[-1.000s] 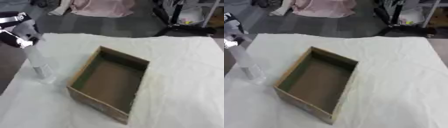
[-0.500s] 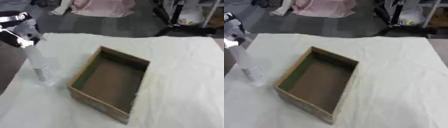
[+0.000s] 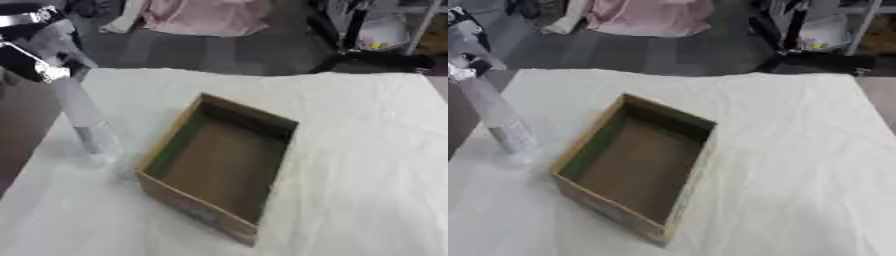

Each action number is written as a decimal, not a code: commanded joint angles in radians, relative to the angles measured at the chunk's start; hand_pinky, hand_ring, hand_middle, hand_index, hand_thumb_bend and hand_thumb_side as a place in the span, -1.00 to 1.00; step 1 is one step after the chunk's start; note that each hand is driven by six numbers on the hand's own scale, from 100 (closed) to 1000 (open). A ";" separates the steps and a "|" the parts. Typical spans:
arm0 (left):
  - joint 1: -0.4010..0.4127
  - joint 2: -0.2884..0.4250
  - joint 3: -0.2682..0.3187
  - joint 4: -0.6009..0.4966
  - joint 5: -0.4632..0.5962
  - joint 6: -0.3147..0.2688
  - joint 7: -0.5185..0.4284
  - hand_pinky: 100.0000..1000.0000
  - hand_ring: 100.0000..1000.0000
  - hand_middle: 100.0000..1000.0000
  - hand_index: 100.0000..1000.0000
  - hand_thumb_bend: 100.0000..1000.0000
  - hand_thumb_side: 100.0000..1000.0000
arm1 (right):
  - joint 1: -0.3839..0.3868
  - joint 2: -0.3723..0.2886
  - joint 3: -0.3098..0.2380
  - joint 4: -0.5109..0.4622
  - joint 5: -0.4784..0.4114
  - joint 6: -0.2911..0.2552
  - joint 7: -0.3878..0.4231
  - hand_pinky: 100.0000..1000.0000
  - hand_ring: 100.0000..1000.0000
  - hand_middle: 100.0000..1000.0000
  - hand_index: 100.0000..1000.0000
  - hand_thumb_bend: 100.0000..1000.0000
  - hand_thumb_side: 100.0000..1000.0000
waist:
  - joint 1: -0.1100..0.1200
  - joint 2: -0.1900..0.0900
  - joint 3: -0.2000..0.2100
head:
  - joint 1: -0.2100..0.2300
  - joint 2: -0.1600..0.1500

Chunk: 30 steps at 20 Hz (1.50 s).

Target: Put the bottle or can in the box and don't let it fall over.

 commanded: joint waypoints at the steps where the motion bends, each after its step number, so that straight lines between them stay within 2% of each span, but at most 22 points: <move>1: -0.033 0.052 0.018 -0.032 0.018 -0.063 -0.063 -1.00 -1.00 -1.00 -0.85 -1.00 -1.00 | 0.000 -0.035 -0.013 -0.024 -0.010 0.001 -0.008 0.88 0.86 0.98 0.85 -0.40 -0.12 | 0.005 -0.027 0.002 | -0.006 0.011; 6: -0.094 0.029 -0.002 -0.064 0.052 -0.049 -0.080 -1.00 -1.00 -1.00 -0.85 -1.00 -1.00 | 0.004 -0.045 -0.015 -0.024 -0.013 0.001 -0.012 0.88 0.86 0.98 0.85 -0.39 -0.13 | 0.011 -0.039 0.005 | -0.018 0.029; 16: -0.274 -0.104 -0.067 -0.107 0.081 0.001 -0.132 -1.00 -1.00 -1.00 -0.85 -1.00 -1.00 | 0.010 -0.059 -0.015 -0.024 -0.019 0.011 -0.019 0.88 0.86 0.98 0.85 -0.36 -0.15 | 0.017 -0.063 -0.001 | -0.054 0.077; 25: -0.357 -0.178 -0.104 -0.119 0.059 0.016 -0.133 -1.00 -1.00 -1.00 -0.85 -1.00 -1.00 | 0.010 -0.071 -0.016 -0.024 -0.027 0.027 -0.024 0.88 0.86 0.98 0.85 -0.34 -0.18 | 0.032 -0.084 -0.012 | -0.056 0.091; 30: -0.375 -0.209 -0.129 -0.115 0.037 0.011 -0.133 -1.00 -1.00 -1.00 -0.84 -1.00 -1.00 | 0.008 -0.074 -0.017 -0.024 -0.032 0.032 -0.029 0.88 0.86 0.98 0.85 -0.34 -0.17 | 0.040 -0.089 -0.019 | -0.055 0.095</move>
